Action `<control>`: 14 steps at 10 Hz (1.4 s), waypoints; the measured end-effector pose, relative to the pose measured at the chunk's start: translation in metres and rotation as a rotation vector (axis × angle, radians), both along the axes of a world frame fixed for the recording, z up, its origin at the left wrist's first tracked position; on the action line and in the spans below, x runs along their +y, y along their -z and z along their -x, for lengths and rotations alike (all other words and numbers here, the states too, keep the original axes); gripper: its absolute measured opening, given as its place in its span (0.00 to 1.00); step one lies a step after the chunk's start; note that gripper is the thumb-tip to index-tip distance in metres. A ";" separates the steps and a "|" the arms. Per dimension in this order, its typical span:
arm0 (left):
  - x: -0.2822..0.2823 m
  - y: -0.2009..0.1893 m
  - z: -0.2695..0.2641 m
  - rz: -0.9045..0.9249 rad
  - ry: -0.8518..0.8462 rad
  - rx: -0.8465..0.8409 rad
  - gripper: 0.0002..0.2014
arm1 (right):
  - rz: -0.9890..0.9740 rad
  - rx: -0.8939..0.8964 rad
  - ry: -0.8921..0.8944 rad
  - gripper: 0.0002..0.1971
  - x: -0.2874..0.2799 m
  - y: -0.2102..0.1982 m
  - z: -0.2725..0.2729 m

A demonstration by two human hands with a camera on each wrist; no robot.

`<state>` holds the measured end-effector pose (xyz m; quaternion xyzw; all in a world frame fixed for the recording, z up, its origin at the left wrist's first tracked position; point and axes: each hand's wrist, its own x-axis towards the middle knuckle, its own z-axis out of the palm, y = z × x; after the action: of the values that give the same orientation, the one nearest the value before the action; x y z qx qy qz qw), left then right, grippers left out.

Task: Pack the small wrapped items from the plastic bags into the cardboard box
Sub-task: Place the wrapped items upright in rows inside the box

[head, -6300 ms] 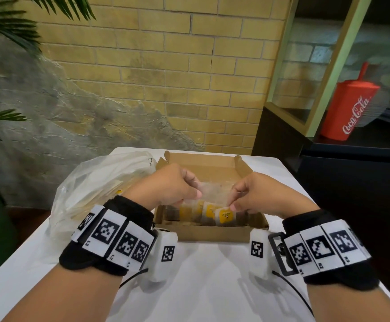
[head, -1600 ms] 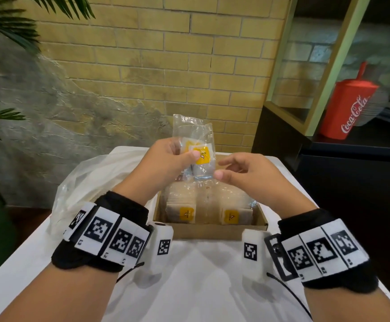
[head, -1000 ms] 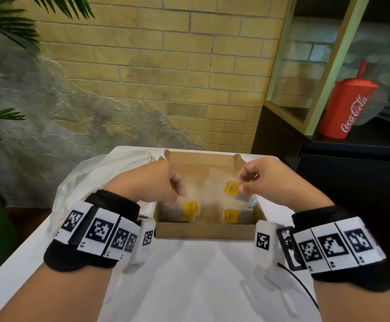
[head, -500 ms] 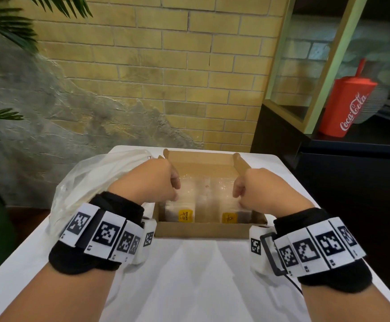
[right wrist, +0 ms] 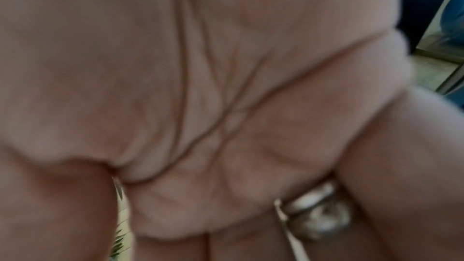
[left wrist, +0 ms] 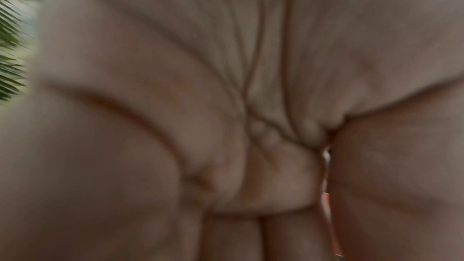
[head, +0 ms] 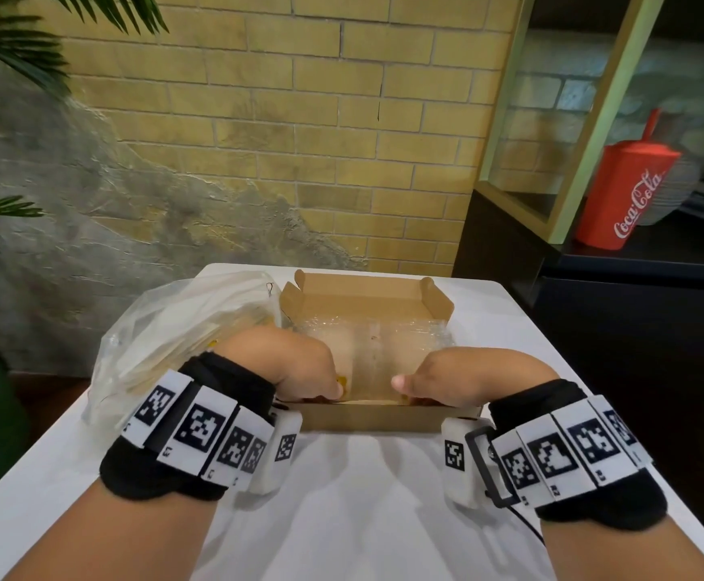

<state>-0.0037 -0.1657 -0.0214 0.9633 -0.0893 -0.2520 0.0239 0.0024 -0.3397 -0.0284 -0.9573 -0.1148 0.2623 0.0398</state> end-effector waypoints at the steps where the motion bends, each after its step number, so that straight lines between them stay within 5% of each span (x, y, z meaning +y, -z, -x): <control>1: 0.002 0.001 -0.003 -0.012 -0.044 0.001 0.17 | 0.027 -0.024 0.031 0.28 -0.002 0.000 -0.001; 6: 0.004 0.001 -0.003 0.287 -0.205 -0.029 0.13 | 0.015 -0.085 0.032 0.17 -0.007 -0.006 -0.001; 9: 0.011 0.001 -0.009 0.332 -0.138 -0.035 0.05 | 0.025 -0.106 -0.017 0.12 -0.006 -0.012 0.002; 14: 0.041 -0.025 -0.001 0.640 -0.238 -0.297 0.04 | -0.409 -0.448 0.035 0.05 -0.014 -0.023 0.002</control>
<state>-0.0031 -0.1244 0.0036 0.9368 -0.0534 -0.0642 0.3399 0.0003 -0.3536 -0.0055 -0.9653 -0.1547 0.0156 0.2100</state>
